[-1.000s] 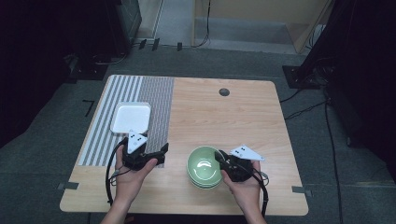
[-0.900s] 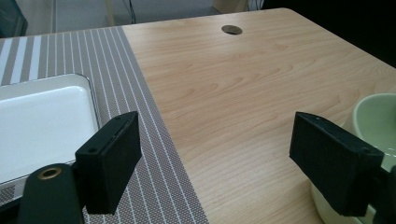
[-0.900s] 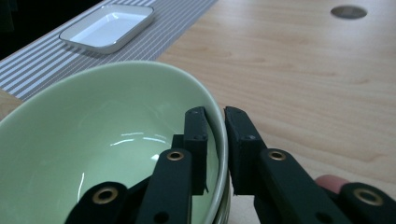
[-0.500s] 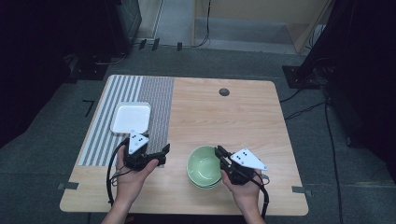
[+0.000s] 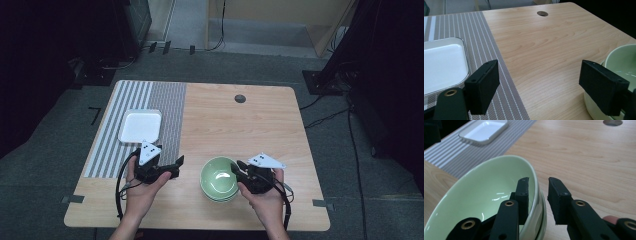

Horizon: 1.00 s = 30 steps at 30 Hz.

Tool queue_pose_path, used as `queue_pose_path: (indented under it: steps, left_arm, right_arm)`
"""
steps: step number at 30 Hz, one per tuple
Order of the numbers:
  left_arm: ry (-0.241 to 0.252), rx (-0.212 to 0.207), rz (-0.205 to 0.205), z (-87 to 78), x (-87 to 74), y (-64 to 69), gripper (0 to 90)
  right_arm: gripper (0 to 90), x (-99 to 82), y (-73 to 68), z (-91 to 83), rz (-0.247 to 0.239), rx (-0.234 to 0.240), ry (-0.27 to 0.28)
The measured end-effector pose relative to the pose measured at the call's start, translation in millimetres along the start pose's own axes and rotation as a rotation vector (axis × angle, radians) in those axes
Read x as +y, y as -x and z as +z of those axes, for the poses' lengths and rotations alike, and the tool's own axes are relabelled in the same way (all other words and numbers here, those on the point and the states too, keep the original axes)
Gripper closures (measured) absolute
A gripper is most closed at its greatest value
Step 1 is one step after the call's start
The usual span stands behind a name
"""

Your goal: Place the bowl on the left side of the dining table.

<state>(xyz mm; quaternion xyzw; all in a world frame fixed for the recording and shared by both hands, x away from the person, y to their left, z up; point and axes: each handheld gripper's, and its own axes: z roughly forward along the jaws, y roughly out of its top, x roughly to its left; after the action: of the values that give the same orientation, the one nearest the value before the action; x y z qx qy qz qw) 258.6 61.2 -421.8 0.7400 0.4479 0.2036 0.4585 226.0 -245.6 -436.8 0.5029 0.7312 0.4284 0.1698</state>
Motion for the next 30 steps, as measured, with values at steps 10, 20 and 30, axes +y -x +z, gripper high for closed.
queue_pose_path:
  steps: [10, 20, 30]
  left_arm:
    - [-0.001, -0.025, 0.005, 1.6, 0.1, 6.9, 16.2]
    - [0.016, -0.065, -0.022, 0.1, 2.3, 12.0, 16.3]
    - [0.027, -0.166, -0.055, -4.4, 6.5, 26.5, 22.9]
  right_arm:
    - [84.7, -6.8, -3.9, 5.0, -0.079, -0.027, 0.062]
    - [84.8, -4.7, -4.7, -6.0, -0.088, -0.036, 0.194]
    - [84.8, -4.6, -10.5, -8.8, -0.126, -0.04, 0.243]
